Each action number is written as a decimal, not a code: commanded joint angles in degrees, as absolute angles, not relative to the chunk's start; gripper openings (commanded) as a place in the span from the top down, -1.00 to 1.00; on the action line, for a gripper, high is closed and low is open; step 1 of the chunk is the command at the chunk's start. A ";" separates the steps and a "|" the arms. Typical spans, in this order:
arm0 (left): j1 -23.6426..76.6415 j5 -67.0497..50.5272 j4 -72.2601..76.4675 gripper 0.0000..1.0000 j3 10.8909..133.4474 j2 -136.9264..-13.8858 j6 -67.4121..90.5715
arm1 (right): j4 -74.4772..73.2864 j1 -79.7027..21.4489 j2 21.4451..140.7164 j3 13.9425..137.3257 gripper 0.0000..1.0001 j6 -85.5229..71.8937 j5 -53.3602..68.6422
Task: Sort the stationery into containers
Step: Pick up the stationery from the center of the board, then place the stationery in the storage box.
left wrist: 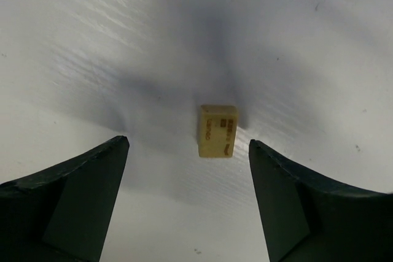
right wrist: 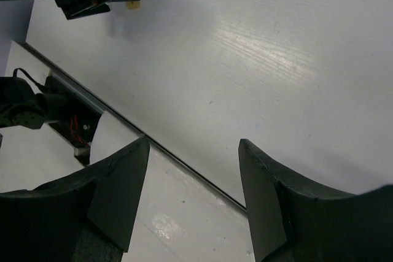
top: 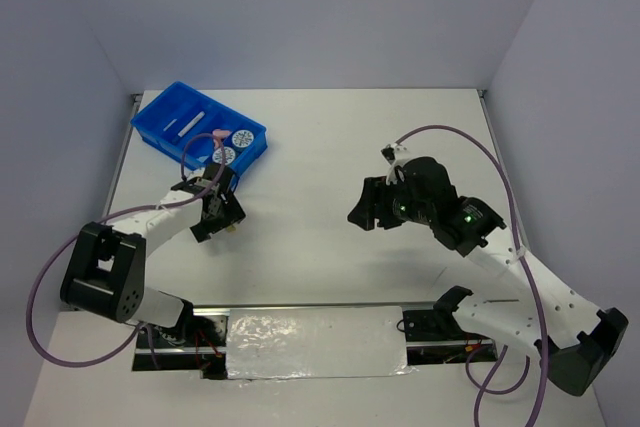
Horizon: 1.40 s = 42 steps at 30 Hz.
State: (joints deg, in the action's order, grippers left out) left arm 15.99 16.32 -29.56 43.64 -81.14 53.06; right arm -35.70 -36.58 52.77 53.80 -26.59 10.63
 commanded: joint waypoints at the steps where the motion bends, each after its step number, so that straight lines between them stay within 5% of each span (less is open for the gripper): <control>1: 16.43 21.00 -26.64 -0.80 45.79 -83.22 51.86 | -37.35 -36.30 50.63 53.35 -0.35 -26.81 9.23; 11: 19.25 17.93 -25.83 -0.31 45.27 -88.33 53.79 | -38.59 -36.21 50.01 54.58 -0.35 -26.01 7.82; 14: 19.51 17.40 -28.37 0.43 44.74 -87.11 54.75 | -38.23 -36.30 50.45 54.84 -0.35 -26.37 7.74; 16: 19.51 18.28 -30.05 0.66 45.00 -84.04 55.02 | -37.97 -36.30 50.62 55.11 -0.35 -26.37 7.73; 26: 10.83 30.41 -40.17 0.63 70.00 -79.88 42.99 | -37.09 -36.04 53.70 57.66 -0.35 -24.52 7.64; 33: -6.48 31.12 -38.14 0.73 92.61 -98.65 38.06 | -37.35 -35.16 54.14 58.54 -0.35 -23.73 8.79; 42: -10.55 28.57 -38.42 0.70 123.39 -122.16 38.06 | -41.13 -34.37 52.12 58.62 -0.35 -23.56 9.93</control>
State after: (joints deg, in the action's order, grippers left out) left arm -10.31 29.12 -38.98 118.34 -120.03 39.13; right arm -39.20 -34.79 53.78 55.70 -24.58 9.41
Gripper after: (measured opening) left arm 0.296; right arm 0.677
